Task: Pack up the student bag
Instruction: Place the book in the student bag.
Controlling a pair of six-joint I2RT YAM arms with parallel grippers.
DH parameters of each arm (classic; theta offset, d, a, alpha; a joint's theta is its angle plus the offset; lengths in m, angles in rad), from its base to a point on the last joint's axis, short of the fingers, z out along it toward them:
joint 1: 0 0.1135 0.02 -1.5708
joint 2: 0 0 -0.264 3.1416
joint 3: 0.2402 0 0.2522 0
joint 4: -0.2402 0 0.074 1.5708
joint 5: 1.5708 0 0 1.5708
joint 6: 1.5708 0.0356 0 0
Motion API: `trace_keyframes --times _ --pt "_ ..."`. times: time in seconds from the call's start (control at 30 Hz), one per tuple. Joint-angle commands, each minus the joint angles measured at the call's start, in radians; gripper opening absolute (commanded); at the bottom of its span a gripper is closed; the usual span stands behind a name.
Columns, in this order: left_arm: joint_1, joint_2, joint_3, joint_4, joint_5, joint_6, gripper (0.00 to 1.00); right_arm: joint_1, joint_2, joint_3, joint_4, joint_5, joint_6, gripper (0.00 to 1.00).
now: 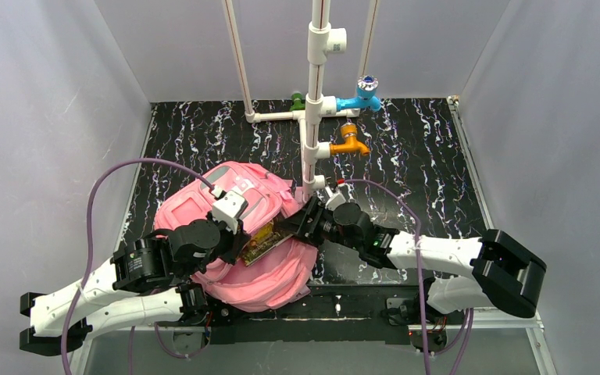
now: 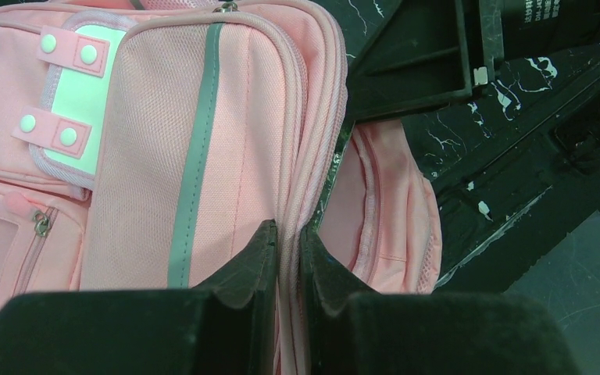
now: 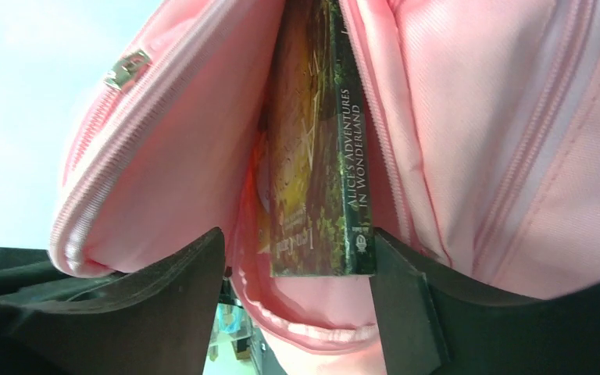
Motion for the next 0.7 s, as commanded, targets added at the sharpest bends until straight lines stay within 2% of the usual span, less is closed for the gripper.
trace_keyframes --times 0.0,0.13,0.2,0.23,0.27,0.3,0.33,0.37,0.4,0.5,0.6,0.67 --pt "-0.003 -0.014 0.036 0.107 0.014 -0.022 0.0 0.007 -0.018 -0.016 0.036 0.006 -0.017 0.68" --pt "-0.003 -0.005 0.046 0.105 0.027 -0.019 0.0 0.007 0.105 0.07 0.114 -0.039 -0.077 0.46" --pt "-0.003 0.0 0.041 0.105 0.045 -0.026 0.0 0.007 0.198 0.108 0.232 0.025 -0.097 0.09" --pt "-0.003 0.0 0.036 0.103 0.049 -0.032 0.0 0.007 0.225 0.12 0.273 0.093 -0.103 0.01" --pt "-0.003 -0.001 0.029 0.1 0.045 -0.039 0.0 0.011 0.239 0.134 0.328 0.195 -0.139 0.01" --pt "-0.004 -0.003 0.026 0.095 0.039 -0.042 0.0 0.01 0.233 0.148 0.315 0.232 -0.155 0.01" --pt "-0.004 -0.008 0.025 0.086 0.03 -0.042 0.0 0.01 0.215 0.154 0.266 0.256 -0.165 0.3" --pt "-0.004 -0.014 0.023 0.077 0.016 -0.04 0.0 0.013 0.193 0.149 0.214 0.248 -0.166 0.44" --pt "-0.004 -0.024 0.011 0.075 -0.002 -0.041 0.0 0.013 0.17 0.12 0.167 0.216 -0.139 0.52" --pt "-0.003 -0.035 -0.014 0.089 -0.023 -0.059 0.0 0.037 0.112 0.019 0.102 0.14 -0.114 0.61" --pt "-0.004 -0.027 -0.015 0.098 -0.027 -0.049 0.0 0.086 0.104 0.019 0.073 0.147 -0.146 0.66" --pt "-0.003 -0.023 -0.013 0.097 -0.03 -0.046 0.0 0.096 0.122 0.035 0.084 0.138 -0.148 0.64"
